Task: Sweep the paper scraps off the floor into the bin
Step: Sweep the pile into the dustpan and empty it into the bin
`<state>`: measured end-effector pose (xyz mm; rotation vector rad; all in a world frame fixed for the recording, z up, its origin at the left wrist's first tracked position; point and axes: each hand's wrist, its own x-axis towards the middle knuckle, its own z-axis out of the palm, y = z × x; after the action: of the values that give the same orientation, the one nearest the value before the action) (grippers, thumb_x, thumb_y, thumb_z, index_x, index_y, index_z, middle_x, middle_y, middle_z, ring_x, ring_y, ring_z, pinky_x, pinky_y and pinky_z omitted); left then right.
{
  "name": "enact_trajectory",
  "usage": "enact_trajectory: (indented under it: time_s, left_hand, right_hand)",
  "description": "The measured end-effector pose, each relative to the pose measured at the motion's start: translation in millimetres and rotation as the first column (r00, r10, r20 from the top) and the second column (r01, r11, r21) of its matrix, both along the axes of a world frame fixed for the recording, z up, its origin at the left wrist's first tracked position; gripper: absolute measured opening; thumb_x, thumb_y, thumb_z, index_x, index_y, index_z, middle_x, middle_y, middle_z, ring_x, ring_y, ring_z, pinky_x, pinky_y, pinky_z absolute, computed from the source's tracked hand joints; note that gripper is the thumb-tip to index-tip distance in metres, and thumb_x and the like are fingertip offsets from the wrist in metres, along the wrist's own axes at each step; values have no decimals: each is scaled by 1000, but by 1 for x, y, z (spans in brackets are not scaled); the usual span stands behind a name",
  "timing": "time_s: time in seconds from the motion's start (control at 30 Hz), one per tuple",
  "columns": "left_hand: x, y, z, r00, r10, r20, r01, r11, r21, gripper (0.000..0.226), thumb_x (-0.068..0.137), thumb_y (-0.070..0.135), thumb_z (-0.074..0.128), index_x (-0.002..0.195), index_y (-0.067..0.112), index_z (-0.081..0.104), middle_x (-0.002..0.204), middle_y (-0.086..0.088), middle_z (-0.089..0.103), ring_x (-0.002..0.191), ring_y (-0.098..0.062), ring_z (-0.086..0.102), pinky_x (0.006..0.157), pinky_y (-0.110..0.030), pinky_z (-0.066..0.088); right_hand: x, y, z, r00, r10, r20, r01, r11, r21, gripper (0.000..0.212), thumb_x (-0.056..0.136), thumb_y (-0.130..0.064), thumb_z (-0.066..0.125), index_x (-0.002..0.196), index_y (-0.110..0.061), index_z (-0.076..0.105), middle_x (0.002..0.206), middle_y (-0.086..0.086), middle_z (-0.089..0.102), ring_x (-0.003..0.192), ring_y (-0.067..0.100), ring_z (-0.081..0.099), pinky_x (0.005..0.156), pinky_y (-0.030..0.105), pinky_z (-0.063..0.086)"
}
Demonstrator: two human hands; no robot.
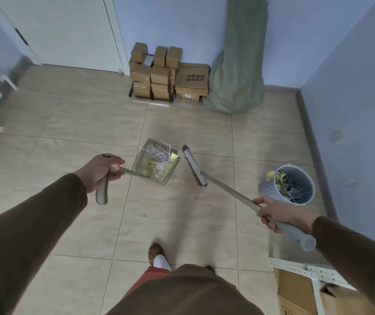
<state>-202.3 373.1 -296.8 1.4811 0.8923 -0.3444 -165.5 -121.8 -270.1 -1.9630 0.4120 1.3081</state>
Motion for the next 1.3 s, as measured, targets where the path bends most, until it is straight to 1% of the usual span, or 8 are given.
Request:
enact_trajectory:
  time_s: [0.23,0.37,0.53,0.67,0.9,1.13,1.23,1.3]
  left_hand:
    - [19,-51,14,990,92,108,-90,996,-23,19,87,-5,50,97,2,64,119,-21,58,90,-34,67,84,-37,60]
    - [21,-79,30,990,35,139,-35,999,-1,22,88,-6,48,102,4,62,125,-19,60,95,-35,65,83,-36,58]
    - [21,-106,55,978,-92,189,84,995,51,36,90,-7,47,121,7,56,129,-17,62,96,-38,64,103,-52,50]
    - [21,-129,78,951,-226,212,207,972,111,39,89,-8,49,125,6,55,128,-20,60,98,-39,67,104,-55,49]
    - [23,-175,110,821,-523,231,457,843,283,21,86,-14,54,104,-4,59,120,-30,53,108,-44,65,87,-34,61]
    - [31,-222,140,605,-781,155,658,600,455,21,80,0,74,92,13,64,112,-32,51,107,-52,59,97,-58,52]
    - [38,-243,147,588,-788,183,661,598,454,20,83,-3,72,96,9,63,112,-28,56,105,-47,64,98,-57,52]
    - [42,-257,151,607,-757,241,662,649,373,17,88,-8,64,102,-1,57,112,-24,60,104,-42,68,98,-48,55]
  right_hand:
    - [-31,-41,-9,988,-148,40,147,989,16,37,96,-9,50,125,-31,47,66,7,54,44,12,46,43,22,39]
    - [-31,-50,-15,936,-347,-62,351,931,102,38,98,-5,48,131,-24,43,69,10,52,41,12,45,36,20,40]
    - [-51,-48,-29,959,-283,7,282,958,56,39,95,-4,48,131,-19,42,75,11,52,43,12,46,38,20,39]
    - [-59,-48,-29,953,-303,9,301,950,83,34,96,-5,47,127,-17,43,77,11,53,45,11,47,38,21,41]
    - [-83,-47,-33,958,-287,29,284,956,78,35,94,-5,44,127,-16,43,78,9,53,44,9,47,40,21,42]
    - [-107,-71,-19,950,-314,-4,312,943,117,36,93,-6,46,127,-16,44,78,8,53,41,9,47,39,19,41]
    - [-116,-88,-10,885,-453,-104,464,875,138,21,94,-8,47,115,-13,48,69,7,53,39,10,46,37,17,39]
    - [-124,-102,-1,754,-595,-278,645,750,144,4,97,-11,46,100,-12,48,59,5,51,36,9,45,34,15,36]
